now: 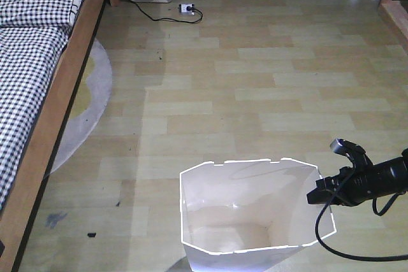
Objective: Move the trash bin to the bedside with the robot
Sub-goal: 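Drive forward toward the bedside, dragging the bin with the right gripper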
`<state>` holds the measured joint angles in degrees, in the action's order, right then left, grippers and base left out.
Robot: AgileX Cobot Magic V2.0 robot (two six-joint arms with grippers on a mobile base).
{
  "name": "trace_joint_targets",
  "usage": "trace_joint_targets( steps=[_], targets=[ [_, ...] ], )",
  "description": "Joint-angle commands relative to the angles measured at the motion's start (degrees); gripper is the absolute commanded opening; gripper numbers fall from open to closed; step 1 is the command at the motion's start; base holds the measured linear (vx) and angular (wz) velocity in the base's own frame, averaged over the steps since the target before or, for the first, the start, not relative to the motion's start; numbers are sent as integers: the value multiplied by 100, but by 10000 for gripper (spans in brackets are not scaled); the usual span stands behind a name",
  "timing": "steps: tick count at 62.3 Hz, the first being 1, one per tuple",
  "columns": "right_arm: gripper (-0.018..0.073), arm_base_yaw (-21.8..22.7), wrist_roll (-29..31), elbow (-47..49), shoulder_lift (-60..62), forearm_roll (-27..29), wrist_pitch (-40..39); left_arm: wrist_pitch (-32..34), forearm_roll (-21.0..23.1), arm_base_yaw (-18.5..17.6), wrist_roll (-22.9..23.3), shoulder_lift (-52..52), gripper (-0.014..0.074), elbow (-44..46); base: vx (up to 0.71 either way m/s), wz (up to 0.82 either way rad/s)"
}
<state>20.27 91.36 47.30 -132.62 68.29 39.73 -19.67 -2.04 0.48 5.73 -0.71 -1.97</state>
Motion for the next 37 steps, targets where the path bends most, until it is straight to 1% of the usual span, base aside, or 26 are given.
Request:
trace_joint_targets(
  steps=[1, 37],
  targets=[
    [-5, 23, 0, 26, 383, 220, 1293, 406, 13, -1, 25, 32, -6, -19, 36, 3],
    [-5, 23, 0, 26, 383, 220, 1287, 406, 13, -1, 25, 32, -6, -19, 36, 3]
  ],
)
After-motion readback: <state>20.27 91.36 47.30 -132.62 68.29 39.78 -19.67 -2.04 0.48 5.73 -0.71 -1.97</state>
